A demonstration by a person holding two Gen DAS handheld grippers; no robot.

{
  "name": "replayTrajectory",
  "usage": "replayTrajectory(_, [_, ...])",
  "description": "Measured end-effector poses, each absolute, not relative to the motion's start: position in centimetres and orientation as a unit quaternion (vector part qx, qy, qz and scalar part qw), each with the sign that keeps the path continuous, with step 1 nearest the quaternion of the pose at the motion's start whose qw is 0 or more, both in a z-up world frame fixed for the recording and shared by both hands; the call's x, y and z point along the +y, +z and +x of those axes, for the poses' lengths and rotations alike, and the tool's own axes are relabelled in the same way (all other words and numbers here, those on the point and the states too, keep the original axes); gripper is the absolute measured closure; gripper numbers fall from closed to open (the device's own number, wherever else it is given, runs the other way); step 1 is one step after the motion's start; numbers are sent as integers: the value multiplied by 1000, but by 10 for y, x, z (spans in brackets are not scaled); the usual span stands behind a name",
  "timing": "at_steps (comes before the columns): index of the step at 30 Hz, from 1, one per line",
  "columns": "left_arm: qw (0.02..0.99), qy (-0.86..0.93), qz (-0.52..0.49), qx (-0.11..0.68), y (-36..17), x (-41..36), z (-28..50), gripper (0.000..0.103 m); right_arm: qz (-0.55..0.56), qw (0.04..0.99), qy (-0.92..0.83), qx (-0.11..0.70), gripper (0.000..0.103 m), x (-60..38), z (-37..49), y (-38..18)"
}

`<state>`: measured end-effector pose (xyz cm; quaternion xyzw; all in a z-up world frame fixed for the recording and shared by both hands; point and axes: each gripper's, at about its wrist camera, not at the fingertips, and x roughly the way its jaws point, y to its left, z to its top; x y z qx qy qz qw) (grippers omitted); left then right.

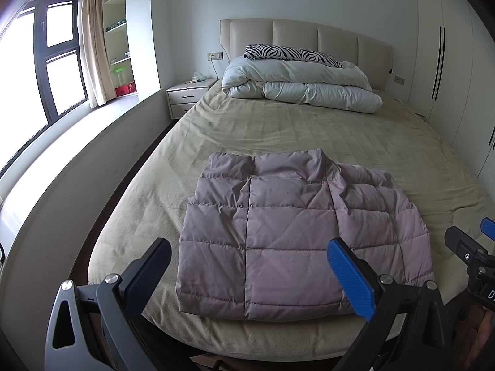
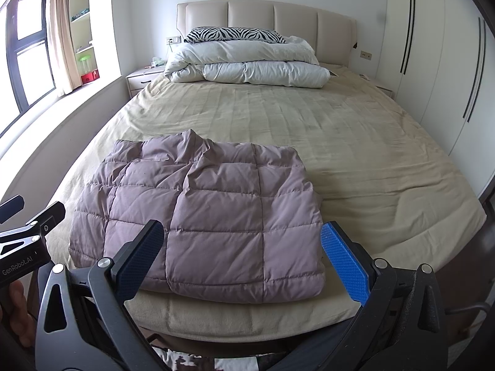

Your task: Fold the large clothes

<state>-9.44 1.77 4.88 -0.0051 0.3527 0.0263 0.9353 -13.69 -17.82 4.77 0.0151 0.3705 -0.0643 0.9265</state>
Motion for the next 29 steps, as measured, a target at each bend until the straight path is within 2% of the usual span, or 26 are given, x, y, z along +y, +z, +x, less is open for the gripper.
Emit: replayTrajectory(29, [938, 29, -4, 346, 48, 18, -96, 0, 13, 924, -57, 378, 0, -179, -134, 40])
